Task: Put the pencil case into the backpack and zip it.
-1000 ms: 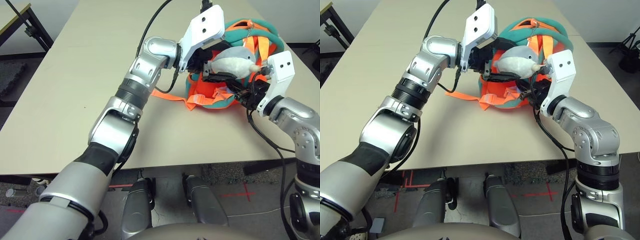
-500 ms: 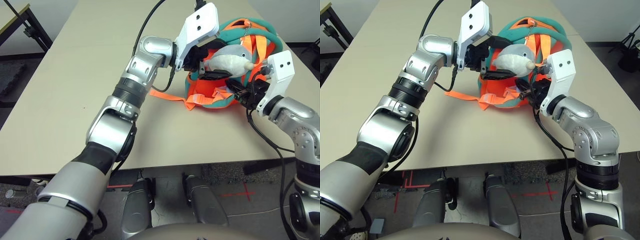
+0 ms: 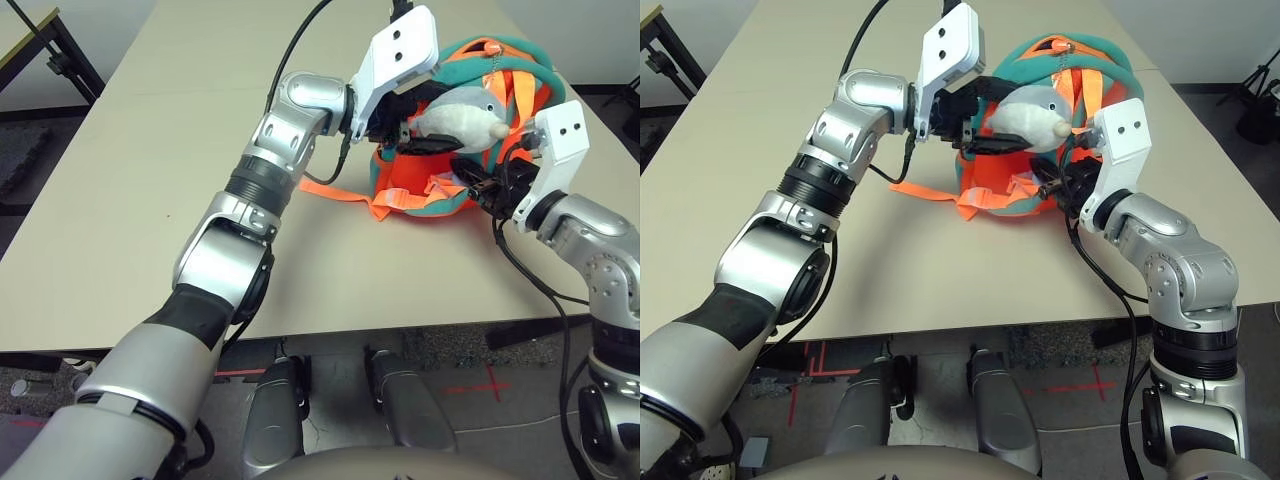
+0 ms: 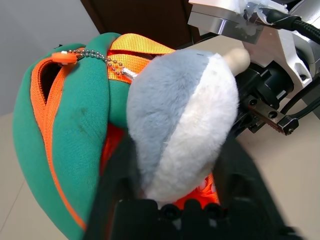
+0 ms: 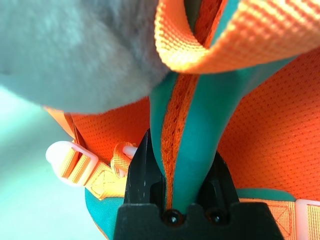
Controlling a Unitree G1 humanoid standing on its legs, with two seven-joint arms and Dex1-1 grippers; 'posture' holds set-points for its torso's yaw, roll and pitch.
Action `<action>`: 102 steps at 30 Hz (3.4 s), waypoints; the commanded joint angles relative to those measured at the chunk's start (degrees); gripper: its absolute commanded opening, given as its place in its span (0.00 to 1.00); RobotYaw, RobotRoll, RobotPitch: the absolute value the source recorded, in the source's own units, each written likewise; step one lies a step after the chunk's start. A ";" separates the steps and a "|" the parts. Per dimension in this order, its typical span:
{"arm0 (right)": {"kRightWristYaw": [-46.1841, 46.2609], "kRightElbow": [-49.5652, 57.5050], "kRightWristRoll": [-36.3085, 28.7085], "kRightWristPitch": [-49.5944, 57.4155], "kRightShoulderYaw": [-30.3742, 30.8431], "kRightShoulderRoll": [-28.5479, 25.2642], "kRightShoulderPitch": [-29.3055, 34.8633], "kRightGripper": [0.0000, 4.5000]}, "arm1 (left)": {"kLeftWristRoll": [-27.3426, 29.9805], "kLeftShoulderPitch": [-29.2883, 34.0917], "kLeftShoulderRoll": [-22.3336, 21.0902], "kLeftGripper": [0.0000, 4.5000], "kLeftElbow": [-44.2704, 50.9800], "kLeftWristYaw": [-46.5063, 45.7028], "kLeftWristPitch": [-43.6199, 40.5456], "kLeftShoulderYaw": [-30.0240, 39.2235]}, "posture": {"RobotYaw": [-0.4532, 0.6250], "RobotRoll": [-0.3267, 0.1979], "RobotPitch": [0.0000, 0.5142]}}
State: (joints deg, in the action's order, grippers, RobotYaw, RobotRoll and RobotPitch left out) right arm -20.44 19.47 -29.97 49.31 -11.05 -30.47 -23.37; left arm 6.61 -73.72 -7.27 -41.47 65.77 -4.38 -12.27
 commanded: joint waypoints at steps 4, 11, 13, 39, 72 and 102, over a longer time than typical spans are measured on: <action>-0.40 -1.53 0.78 0.43 1.47 0.05 0.72 0.08 | -0.40 0.26 -0.21 0.05 -0.63 -0.03 -0.12 0.31 | 0.20 0.62 0.28; -0.38 -1.66 0.91 0.30 1.69 0.21 0.57 0.08 | 2.88 -2.68 -3.26 0.04 1.31 1.37 -3.98 4.37 | 0.21 0.62 0.28; -0.33 -1.70 0.93 0.26 1.70 0.24 0.54 0.08 | 3.73 -3.96 -6.01 0.04 1.75 1.96 -5.30 6.05 | 0.21 0.62 0.28; -0.95 -3.21 1.65 0.06 2.59 -0.01 -0.94 0.08 | -1.16 18.96 -22.26 0.04 -4.66 6.71 -11.42 2.13 | 0.23 0.62 0.30; -3.11 -5.35 1.66 0.22 1.22 -0.86 -2.38 0.65 | 6.24 17.87 -15.80 0.53 4.64 3.93 -21.84 10.30 | 0.22 0.62 0.28; -18.54 -7.47 -17.90 19.92 -18.40 -23.14 -3.40 1.00 | 12.91 25.52 -22.03 0.98 22.05 0.36 -32.81 11.88 | 0.21 0.62 0.29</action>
State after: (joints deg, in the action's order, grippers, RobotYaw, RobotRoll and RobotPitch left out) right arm -38.86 13.18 -47.18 68.66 -26.96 -52.71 -27.81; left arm 18.93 -48.79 -28.43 -19.60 66.63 -37.59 -0.91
